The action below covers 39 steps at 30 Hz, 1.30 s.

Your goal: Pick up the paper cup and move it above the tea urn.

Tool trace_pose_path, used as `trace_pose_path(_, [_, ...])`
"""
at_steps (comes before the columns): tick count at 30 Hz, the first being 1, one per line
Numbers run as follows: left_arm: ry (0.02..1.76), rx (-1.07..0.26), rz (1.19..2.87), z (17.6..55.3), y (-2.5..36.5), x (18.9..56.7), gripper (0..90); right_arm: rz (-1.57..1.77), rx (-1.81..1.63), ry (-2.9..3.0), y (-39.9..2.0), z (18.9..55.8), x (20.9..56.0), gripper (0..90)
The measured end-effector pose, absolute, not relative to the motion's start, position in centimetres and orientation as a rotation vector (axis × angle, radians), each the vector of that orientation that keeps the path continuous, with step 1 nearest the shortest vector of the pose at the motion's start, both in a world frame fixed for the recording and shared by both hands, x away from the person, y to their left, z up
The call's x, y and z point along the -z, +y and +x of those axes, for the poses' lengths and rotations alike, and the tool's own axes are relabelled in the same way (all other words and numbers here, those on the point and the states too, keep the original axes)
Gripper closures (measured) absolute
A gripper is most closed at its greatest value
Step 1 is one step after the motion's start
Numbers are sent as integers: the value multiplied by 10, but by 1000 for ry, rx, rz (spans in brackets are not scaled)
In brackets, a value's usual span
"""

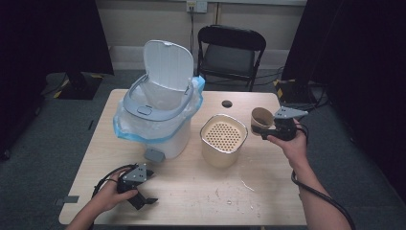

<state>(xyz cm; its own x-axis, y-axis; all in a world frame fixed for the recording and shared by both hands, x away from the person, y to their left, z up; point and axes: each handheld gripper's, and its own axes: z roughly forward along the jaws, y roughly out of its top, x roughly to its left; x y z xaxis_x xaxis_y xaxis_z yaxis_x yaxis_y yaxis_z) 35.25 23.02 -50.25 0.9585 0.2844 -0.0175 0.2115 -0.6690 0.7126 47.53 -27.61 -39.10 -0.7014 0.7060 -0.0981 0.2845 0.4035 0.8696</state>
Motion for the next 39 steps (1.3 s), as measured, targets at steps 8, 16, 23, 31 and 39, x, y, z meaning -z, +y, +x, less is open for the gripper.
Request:
trace_pose_path(8, [346, -121, 2325, 353, 230, 502, 0, 850, -1227, 2184, -276, 485, 384, 383])
trace_pose_path(16, [340, -118, 2324, 353, 230, 503, 0, 848, -1228, 2158, -274, 494, 376, 384])
trace_pose_path(23, [346, -121, 2326, 353, 230, 502, 0, 835, -1211, 2158, -269, 503, 368, 386])
trace_pose_path(31, [344, -124, 2327, 353, 230, 502, 0, 817, -1197, 2151, -262, 514, 363, 387])
trace_pose_path(39, [336, -137, 2326, 353, 230, 502, 0, 805, -1174, 2146, -259, 520, 364, 388])
